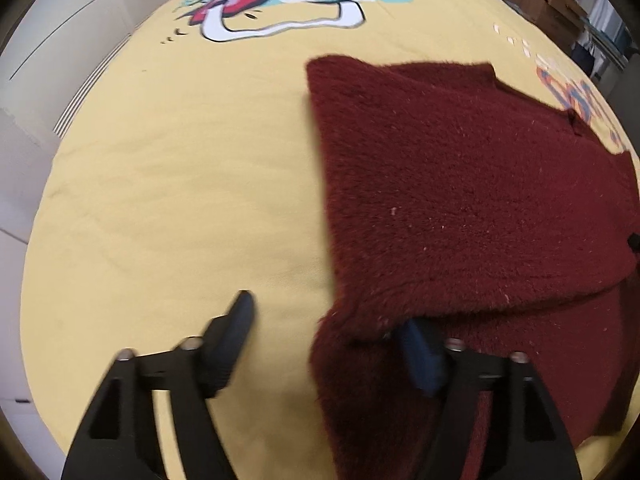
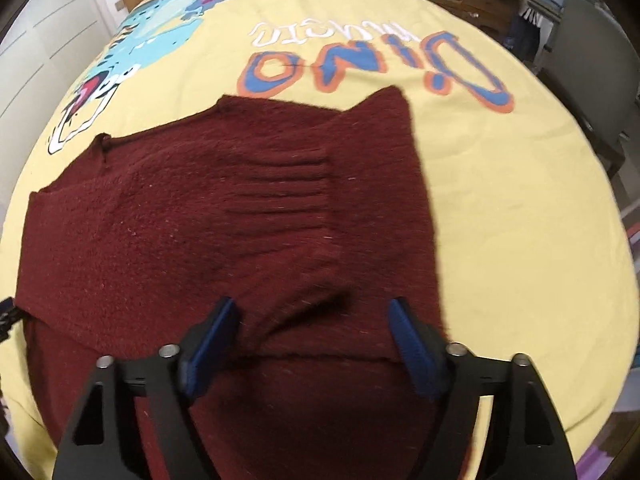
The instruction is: Fold small clothes
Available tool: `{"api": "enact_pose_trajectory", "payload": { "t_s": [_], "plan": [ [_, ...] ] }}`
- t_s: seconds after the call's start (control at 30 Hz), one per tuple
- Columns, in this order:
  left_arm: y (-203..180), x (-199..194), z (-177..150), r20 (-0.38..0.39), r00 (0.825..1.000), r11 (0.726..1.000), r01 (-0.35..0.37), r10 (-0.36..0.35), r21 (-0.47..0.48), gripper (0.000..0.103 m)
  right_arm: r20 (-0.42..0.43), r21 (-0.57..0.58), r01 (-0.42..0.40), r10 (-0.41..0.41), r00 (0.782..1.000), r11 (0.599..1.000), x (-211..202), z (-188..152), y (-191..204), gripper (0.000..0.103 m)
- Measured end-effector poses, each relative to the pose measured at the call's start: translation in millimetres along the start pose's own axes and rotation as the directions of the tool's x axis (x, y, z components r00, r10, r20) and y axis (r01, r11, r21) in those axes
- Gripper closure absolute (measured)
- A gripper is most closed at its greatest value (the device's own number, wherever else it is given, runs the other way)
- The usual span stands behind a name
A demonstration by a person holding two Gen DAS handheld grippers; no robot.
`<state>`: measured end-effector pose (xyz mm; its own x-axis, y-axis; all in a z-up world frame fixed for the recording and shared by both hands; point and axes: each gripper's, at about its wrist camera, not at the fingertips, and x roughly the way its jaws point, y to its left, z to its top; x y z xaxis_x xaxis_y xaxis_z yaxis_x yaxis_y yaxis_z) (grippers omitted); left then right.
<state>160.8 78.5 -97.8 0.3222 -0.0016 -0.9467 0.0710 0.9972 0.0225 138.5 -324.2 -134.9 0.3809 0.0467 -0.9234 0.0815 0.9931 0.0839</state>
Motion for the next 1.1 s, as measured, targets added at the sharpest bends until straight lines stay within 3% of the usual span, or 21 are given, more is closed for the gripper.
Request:
{"api": "enact_pose_trajectory", "payload": {
  "t_s": [0.07, 0.17, 0.23, 0.47, 0.63, 0.8, 0.93, 1.1],
  "plan": [
    [10, -10, -1, 0.015, 1.000, 1.000, -0.002, 0.002, -0.015, 0.011, 0.002, -0.028, -0.004, 0.004, 1.000, 1.000, -8, 0, -1, 0.020],
    [22, -32, -5, 0.076, 0.997, 0.998, 0.000, 0.004, -0.056, 0.002, 0.024, -0.065, -0.005, 0.007, 1.000, 0.998, -25, 0, 3, 0.011],
    [23, -46, -4, 0.115, 0.993, 0.997, 0.018, -0.009, -0.079, 0.001, 0.049, -0.095, -0.001, 0.005, 0.999, 0.996, -36, 1, 11, 0.000],
    [-37, -73, 10, 0.188, 0.978, 0.993, 0.103, -0.092, -0.050, 0.001, 0.112, -0.186, -0.008, 0.029, 0.993, 0.983, -59, 11, 56, 0.000],
    [-75, -40, 17, 0.170, 0.976, 0.990, 0.139, -0.133, -0.024, 0.001, 0.118, -0.244, -0.007, 0.037, 0.992, 0.970, -36, 10, 95, 0.000],
    [-99, 8, 15, 0.078, 0.989, 0.992, 0.123, -0.123, 0.004, 0.001, 0.072, -0.280, 0.009, 0.012, 0.997, 0.960, 6, 2, 110, 0.000],
    [-97, 24, 7, 0.069, 0.996, 0.997, 0.057, -0.061, 0.053, 0.001, 0.032, -0.247, 0.014, -0.006, 0.999, 0.969, 29, -2, 94, 0.000],
    [-78, 29, 0, 0.064, 0.997, 0.997, 0.036, -0.040, 0.062, 0.001, 0.061, -0.214, 0.046, -0.034, 0.998, 0.976, 27, -4, 64, 0.000]
  ]
}}
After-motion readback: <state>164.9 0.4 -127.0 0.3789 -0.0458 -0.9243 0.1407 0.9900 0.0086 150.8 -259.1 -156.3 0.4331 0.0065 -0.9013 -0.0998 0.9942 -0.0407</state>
